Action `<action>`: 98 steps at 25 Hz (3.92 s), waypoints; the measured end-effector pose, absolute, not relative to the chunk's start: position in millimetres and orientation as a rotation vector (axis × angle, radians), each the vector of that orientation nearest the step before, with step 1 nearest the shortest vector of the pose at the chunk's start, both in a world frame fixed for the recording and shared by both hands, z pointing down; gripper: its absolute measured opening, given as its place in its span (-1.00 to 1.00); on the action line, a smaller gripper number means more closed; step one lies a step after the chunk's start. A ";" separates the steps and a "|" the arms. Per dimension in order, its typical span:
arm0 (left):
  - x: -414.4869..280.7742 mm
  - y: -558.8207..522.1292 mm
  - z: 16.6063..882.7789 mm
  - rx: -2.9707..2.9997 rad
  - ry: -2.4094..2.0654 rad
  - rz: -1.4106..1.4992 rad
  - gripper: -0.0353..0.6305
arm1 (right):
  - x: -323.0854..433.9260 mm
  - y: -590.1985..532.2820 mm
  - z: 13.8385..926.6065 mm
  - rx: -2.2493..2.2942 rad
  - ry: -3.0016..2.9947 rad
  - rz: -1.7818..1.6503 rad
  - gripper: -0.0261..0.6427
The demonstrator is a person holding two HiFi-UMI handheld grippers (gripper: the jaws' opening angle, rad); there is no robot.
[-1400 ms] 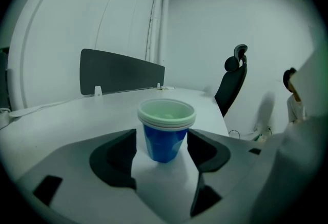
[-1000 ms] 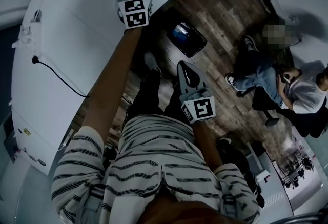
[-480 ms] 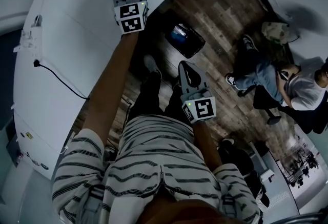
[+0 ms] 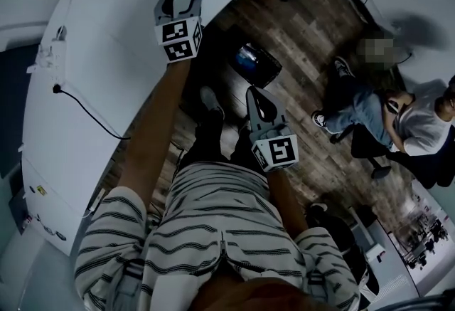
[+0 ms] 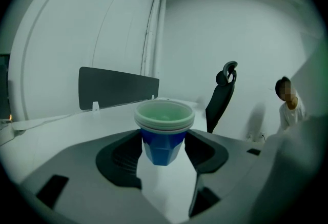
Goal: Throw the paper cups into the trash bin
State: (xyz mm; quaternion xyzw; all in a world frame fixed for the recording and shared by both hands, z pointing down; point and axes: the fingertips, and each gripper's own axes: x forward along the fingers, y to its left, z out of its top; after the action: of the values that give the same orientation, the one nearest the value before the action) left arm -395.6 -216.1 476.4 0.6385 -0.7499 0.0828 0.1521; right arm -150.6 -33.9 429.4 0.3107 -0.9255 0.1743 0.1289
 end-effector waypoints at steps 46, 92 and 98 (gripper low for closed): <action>-196.5 -105.2 334.1 2.052 -2.110 0.169 -0.06 | -44.4 -56.8 320.9 0.960 -2.892 0.264 -0.90; -73.3 -28.4 352.6 2.351 -1.710 0.262 -0.06 | 16.4 -39.2 318.8 1.215 -2.813 0.248 -0.90; -59.6 -19.6 368.6 2.356 -1.638 0.299 -0.06 | 25.7 -30.8 333.4 1.247 -2.775 0.309 -0.90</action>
State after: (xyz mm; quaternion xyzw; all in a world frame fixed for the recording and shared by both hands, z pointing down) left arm -59.6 -19.6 368.6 0.8099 -0.5631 0.1028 0.1280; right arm 25.7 -30.8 333.4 0.4073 -0.9067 0.1008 0.0417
